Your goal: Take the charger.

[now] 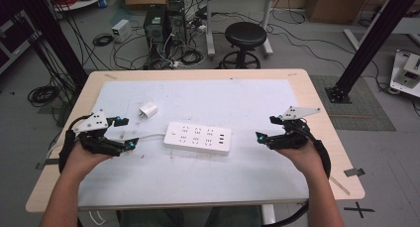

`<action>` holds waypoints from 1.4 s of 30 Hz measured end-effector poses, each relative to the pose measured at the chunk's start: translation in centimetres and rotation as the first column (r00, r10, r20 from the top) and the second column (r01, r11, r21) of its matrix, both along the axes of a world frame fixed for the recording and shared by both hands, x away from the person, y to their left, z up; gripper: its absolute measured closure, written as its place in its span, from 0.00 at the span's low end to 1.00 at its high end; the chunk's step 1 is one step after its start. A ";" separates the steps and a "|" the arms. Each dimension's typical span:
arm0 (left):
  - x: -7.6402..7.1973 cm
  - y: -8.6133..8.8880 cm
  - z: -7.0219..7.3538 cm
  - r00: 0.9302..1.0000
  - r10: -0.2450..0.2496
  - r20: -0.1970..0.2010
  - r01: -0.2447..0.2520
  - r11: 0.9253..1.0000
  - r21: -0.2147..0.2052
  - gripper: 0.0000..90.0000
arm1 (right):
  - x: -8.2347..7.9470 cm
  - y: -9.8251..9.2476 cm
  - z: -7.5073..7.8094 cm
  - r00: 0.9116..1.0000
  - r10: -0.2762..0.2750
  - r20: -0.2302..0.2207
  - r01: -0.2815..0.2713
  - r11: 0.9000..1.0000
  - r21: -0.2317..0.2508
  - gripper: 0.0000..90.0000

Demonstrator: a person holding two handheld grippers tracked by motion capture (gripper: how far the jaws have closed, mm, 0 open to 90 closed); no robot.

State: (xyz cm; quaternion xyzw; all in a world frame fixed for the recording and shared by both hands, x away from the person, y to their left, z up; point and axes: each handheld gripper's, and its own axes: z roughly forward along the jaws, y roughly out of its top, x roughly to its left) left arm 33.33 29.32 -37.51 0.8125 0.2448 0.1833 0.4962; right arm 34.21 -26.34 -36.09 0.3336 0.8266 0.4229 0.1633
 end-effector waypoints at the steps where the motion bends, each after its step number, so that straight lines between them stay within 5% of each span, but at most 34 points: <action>1: 0.0 0.0 0.0 1.000 0.000 0.000 0.000 1.000 0.000 0.21 | 0.0 0.0 0.0 1.000 0.000 0.000 0.000 1.000 0.000 0.21; 12: 0.8 -0.3 1.3 1.000 0.027 0.013 -0.027 0.999 0.025 0.21 | 0.3 0.5 0.6 1.000 0.009 0.011 -0.009 1.000 0.001 0.21; 18: 3.2 -0.7 2.9 0.998 0.062 0.002 -0.062 0.996 0.066 0.21 | 0.2 0.6 0.5 1.000 0.000 0.007 0.000 1.000 0.000 0.21; 25: 6.1 -1.1 3.3 0.995 0.101 -0.014 -0.100 0.993 0.067 0.21 | 0.2 0.7 0.5 1.000 -0.003 0.000 0.003 1.000 -0.008 0.21; 28: 6.1 -1.1 3.3 0.995 0.101 -0.014 -0.100 0.993 0.067 0.21 | 0.2 0.7 0.5 1.000 -0.003 -0.001 0.003 1.000 -0.008 0.21; 31: 8.8 -1.4 1.4 0.990 0.130 -0.056 -0.124 0.988 0.089 0.21 | 0.3 0.9 0.5 1.000 -0.001 -0.001 0.001 1.000 -0.013 0.21; 42: 12.8 -1.1 -2.6 0.972 0.201 -0.123 -0.187 0.975 0.117 0.21 | 0.5 1.5 0.1 1.000 -0.001 -0.015 0.001 1.000 -0.025 0.21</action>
